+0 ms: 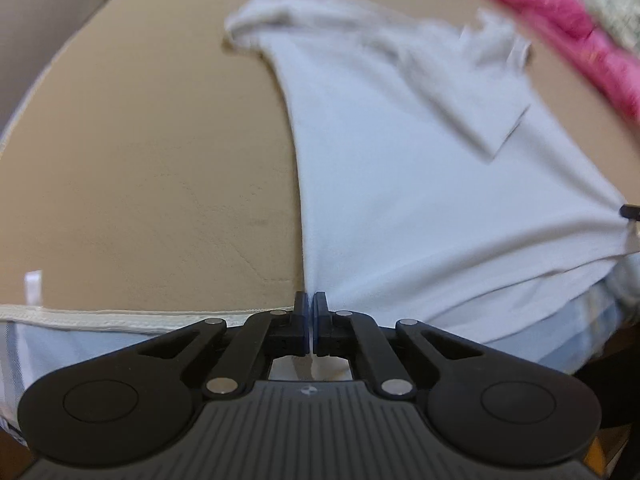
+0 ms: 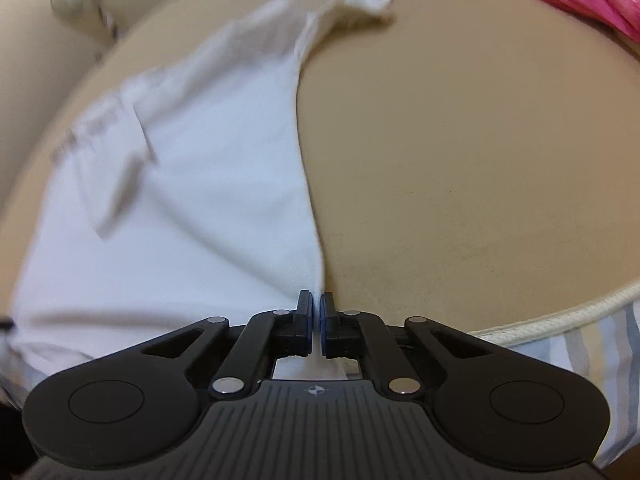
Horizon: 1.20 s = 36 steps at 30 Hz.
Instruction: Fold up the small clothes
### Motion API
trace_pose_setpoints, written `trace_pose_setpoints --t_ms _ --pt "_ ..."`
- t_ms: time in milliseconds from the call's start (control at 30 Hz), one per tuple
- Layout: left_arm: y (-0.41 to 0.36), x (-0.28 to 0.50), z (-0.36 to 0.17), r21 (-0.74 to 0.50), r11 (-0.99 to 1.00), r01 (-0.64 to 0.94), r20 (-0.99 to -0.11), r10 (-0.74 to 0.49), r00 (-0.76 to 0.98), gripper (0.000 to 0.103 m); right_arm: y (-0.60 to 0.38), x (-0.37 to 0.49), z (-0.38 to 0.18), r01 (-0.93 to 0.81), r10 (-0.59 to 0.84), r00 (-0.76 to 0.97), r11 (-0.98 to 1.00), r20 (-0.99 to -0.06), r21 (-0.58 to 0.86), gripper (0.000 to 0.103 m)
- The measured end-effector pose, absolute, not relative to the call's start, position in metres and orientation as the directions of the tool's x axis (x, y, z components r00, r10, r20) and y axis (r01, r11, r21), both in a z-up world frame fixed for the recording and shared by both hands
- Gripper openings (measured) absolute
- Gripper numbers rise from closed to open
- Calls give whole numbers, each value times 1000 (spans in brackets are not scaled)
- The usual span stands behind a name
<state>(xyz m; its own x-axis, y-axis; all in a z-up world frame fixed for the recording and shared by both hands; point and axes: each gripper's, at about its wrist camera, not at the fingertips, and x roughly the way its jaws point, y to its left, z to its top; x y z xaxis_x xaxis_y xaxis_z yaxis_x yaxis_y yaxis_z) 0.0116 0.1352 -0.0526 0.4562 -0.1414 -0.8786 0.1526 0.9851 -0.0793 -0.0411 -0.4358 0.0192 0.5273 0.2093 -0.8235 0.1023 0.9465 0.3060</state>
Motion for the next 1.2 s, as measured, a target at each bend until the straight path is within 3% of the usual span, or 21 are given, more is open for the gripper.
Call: trace_pose_setpoints --t_ms 100,167,300,367,400,467,500,533,567,600,633,667,700,733,767,800,1067,1200 --pt "156 -17 -34 -155 980 125 -836 -198 512 0 -464 -68 44 152 285 608 875 -741 460 2" --pt "161 -24 -39 -154 982 113 -845 -190 500 0 -474 -84 44 193 278 604 858 -747 475 2" --pt "154 -8 -68 -44 996 75 -909 -71 412 2 -459 -70 17 229 170 492 921 -854 315 1" --pt "152 -2 -68 -76 994 74 -908 -100 408 3 -447 -64 12 210 52 470 963 -881 169 6" --pt "147 -2 -63 -94 991 93 -894 -125 429 7 -442 -63 15 199 34 488 969 -872 149 6" --pt "133 -1 -59 -120 982 147 -878 -174 446 27 -435 -63 24 153 81 542 969 -837 192 9" --pt "126 -1 -64 -117 978 170 -882 -181 436 50 -430 -62 25 128 102 547 971 -831 203 13" --pt "116 0 -70 -94 978 185 -892 -165 420 60 -424 -59 22 106 106 527 976 -843 189 24" --pt "107 2 -77 -55 979 196 -908 -131 399 60 -422 -60 15 88 96 493 983 -865 160 34" --pt "100 4 -86 -24 979 203 -924 -100 370 55 -415 -57 5 76 69 443 990 -894 115 35" --pt "95 7 -95 -7 978 207 -938 -78 339 30 -413 -55 -2 72 41 399 995 -916 76 34" --pt "91 8 -101 4 977 212 -945 -66 321 17 -411 -54 -7 70 33 375 995 -926 64 34" --pt "87 7 -102 18 974 226 -943 -59 328 13 -410 -56 -10 66 35 373 996 -927 64 33" --pt "84 3 -99 34 968 248 -937 -55 345 6 -409 -56 -9 52 36 380 997 -924 61 24" --pt "81 0 -97 43 964 263 -931 -57 360 6 -409 -58 -8 36 55 385 997 -921 74 7" --pt "79 -3 -94 48 962 270 -926 -59 374 6 -411 -59 -6 29 71 393 996 -917 89 5" --pt "106 -39 -56 -35 966 255 -880 -151 451 4 -454 -106 34 151 137 496 959 -858 240 3" --pt "100 -36 -72 -18 955 296 -922 -131 364 5 -443 -115 18 116 92 399 982 -912 150 3"
